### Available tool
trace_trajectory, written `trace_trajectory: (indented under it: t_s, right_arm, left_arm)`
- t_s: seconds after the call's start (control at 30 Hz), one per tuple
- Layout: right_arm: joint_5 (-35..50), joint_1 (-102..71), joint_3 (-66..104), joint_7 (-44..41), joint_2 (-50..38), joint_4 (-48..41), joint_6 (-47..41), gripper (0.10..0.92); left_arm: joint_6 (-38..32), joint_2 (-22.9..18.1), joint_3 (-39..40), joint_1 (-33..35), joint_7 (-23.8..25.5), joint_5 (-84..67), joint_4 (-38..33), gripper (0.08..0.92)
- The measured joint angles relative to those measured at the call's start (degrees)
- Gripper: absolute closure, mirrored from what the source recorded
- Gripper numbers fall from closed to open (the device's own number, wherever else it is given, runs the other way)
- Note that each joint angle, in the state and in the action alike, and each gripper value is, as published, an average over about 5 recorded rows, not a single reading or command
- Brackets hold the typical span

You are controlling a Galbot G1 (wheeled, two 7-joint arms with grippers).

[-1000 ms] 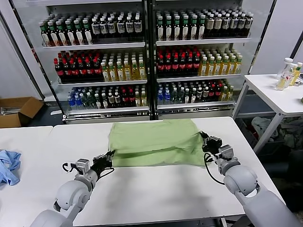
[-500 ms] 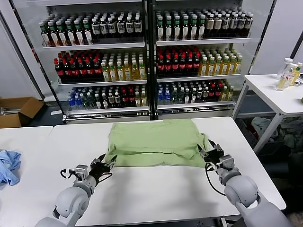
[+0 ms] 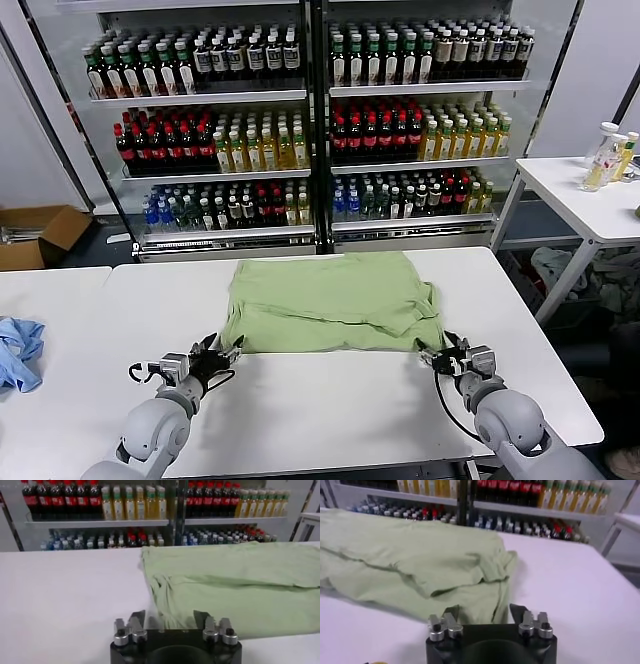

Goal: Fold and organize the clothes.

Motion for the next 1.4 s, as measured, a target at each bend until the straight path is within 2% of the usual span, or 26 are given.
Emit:
trace_trajectory:
  t_s: [0.37,0.57,0.8,1.17,1.3,1.4]
  right_arm:
    - [1.07,-2.30,0.95,-0.29,-1.91,2.19,-0.67,0.860]
    - [0.08,-6.78,2.90,-0.84,-3.84,5.85,-0.38,0.885]
    - [-2.26,-15.91,7.21,-0.99,-5.44,12.10,0.01,0.885]
    - [-8.60,-31.20,15.32,-0.95,-6.02,20.96,0.39,0.876]
    - [-9.73,-34.28,17.83,-0.61,-6.35,23.72,0.95,0.794]
    - [-9.28,-35.36,19.33,-0.03,-6.75,25.36,2.45,0.708]
  left_arm:
    - [-0.60,-0.89,-0.97,0.75,0.38,-2.54,0.47,0.769]
    - [-0.78,-1.74,-2.06,3.01,0.21,-3.38,-1.87,0.906]
    - [-0.84,-3.76,-4.59,10.24,-0.41,-2.97,-8.35,0.914]
    - [-1.81,-6.57,-9.22,26.98,-1.36,1.24,-21.84,0.914]
    - [-1.85,-7.20,-10.30,32.95,-1.49,3.35,-25.88,0.908]
    - [-1.60,-7.20,-11.19,36.34,-1.23,4.58,-28.53,0.857]
